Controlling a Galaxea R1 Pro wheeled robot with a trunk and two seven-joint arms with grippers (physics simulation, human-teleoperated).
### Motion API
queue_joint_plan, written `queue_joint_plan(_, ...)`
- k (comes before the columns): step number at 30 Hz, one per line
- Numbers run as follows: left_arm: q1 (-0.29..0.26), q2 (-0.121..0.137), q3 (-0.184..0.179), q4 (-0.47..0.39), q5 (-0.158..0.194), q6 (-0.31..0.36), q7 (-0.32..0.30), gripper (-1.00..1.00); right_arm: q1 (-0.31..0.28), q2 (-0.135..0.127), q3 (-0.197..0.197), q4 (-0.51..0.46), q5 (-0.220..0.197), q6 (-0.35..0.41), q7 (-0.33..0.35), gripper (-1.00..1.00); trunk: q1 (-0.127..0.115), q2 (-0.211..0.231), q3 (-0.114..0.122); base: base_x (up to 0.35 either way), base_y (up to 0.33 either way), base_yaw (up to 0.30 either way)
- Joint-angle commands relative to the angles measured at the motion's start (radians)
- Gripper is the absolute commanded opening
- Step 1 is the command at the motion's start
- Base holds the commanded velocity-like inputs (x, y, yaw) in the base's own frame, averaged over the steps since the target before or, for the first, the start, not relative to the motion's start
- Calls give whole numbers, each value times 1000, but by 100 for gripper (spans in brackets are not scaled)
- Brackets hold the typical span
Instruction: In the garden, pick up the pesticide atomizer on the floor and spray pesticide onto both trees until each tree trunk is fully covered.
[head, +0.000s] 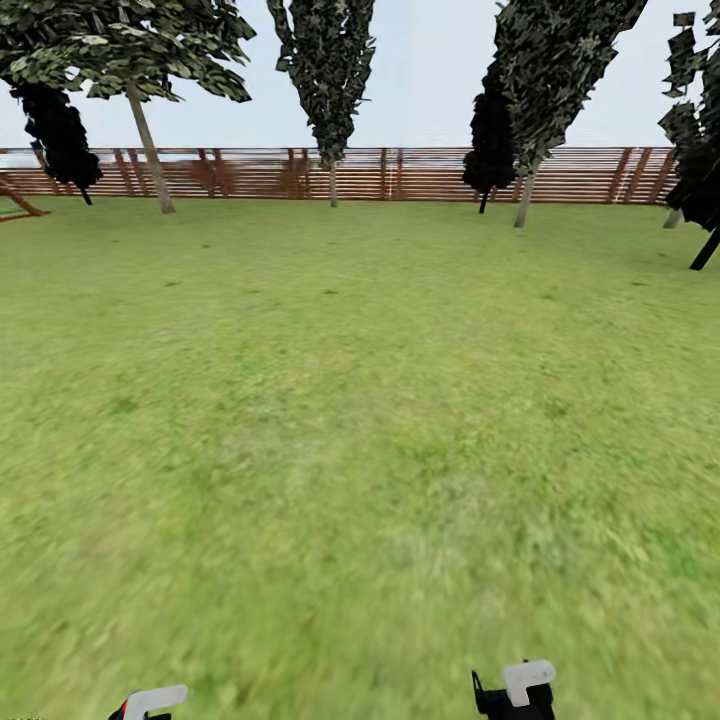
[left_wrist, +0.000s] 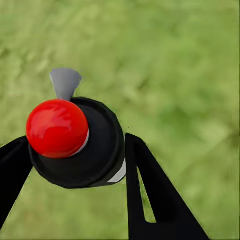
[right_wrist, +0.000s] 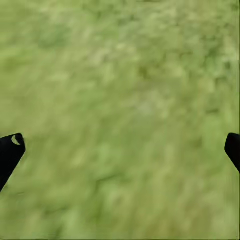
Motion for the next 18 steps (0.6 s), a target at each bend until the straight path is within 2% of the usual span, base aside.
queue_joint_plan(1, 0, 0, 0, 0, 0, 0, 0, -100, 0, 0, 0, 0, 0, 0, 0, 100, 0, 0, 0, 264, 191, 286)
queue_joint_plan(18, 0, 0, 0, 0, 0, 0, 0, -100, 0, 0, 0, 0, 0, 0, 0, 100, 0, 0, 0, 264, 192, 286)
